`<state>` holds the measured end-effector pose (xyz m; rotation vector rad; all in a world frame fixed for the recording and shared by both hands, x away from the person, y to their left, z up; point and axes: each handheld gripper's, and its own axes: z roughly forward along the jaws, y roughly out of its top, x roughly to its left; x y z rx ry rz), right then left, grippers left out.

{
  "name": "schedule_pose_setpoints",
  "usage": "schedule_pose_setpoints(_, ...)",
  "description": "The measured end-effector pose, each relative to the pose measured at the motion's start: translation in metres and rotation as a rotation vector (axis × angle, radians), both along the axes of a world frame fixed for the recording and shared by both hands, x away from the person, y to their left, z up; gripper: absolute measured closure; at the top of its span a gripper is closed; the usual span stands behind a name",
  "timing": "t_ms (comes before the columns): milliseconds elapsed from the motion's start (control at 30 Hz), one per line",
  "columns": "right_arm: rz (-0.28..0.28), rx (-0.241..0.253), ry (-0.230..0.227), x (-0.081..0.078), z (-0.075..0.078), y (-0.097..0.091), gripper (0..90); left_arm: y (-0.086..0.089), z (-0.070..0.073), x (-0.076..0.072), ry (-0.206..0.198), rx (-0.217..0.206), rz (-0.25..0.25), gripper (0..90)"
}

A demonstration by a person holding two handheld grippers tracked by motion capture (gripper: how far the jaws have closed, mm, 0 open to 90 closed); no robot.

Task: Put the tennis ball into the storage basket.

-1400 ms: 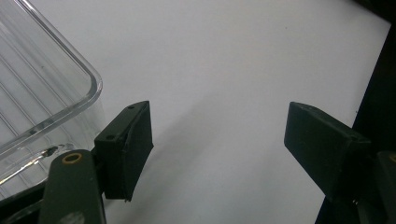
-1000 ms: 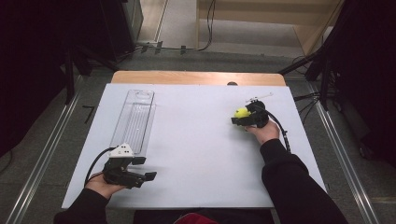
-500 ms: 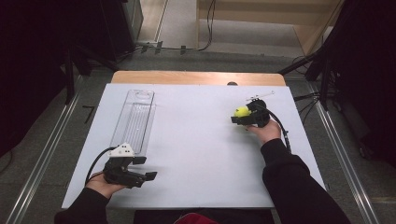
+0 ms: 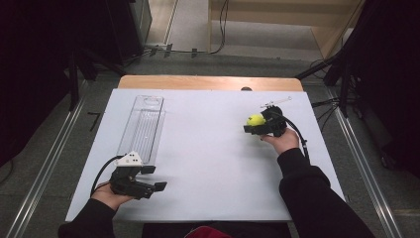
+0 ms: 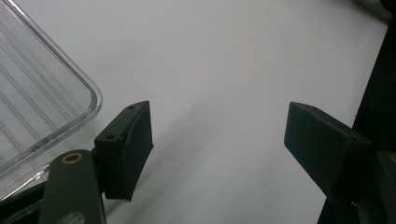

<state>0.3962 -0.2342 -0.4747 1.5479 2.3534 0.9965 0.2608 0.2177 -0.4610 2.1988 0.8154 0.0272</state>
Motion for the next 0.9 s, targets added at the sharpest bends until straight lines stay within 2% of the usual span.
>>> schedule_pose_setpoints(900, 0.103, 0.030, 0.002, -0.021, 0.011, 0.023, 23.8, -0.001, 0.000, 0.000, -0.002, -0.002, 0.001, 24.4)
